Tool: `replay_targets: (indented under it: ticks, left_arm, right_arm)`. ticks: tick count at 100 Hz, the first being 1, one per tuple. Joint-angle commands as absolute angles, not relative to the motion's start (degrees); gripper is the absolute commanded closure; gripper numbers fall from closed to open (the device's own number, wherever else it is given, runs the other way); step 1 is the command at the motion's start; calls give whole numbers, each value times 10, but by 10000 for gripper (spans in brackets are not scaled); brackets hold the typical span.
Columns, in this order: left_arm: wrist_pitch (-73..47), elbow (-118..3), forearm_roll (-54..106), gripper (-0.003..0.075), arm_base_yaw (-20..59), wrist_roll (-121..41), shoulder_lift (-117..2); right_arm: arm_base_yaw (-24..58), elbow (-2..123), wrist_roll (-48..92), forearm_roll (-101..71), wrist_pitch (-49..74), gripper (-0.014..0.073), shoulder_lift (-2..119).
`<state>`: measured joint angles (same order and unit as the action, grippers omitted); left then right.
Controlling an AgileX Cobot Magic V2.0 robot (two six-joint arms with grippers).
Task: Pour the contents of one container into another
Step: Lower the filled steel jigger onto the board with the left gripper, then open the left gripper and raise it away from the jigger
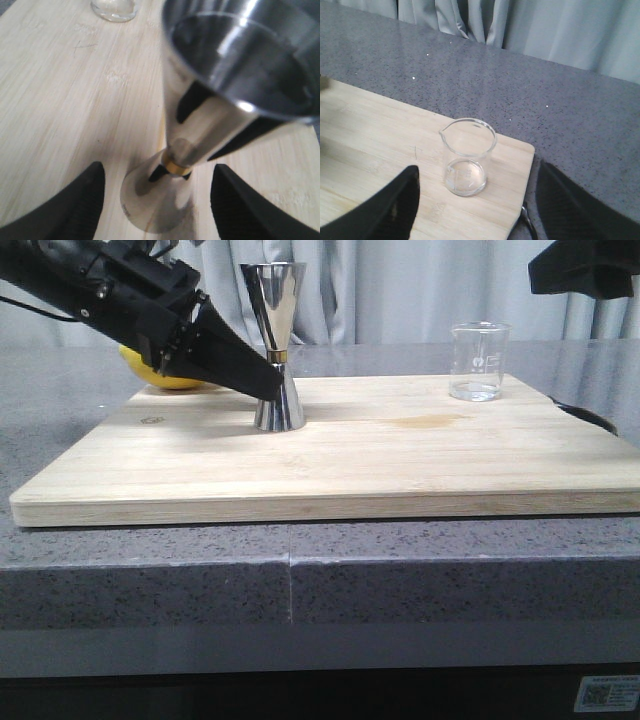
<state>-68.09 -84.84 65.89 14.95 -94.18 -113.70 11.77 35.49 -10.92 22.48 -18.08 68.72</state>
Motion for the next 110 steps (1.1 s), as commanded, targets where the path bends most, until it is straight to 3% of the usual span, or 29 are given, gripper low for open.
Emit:
replay_targets:
  ticks: [1,110]
  left_arm:
    - [-727,-861,691,288,148,-931,-1095]
    - [-727,-861,629,288,103,-865,-1025]
  right_arm:
    - [114,367,-109,221,-224,144,668]
    - [114,367,-109,221,-226,144,668]
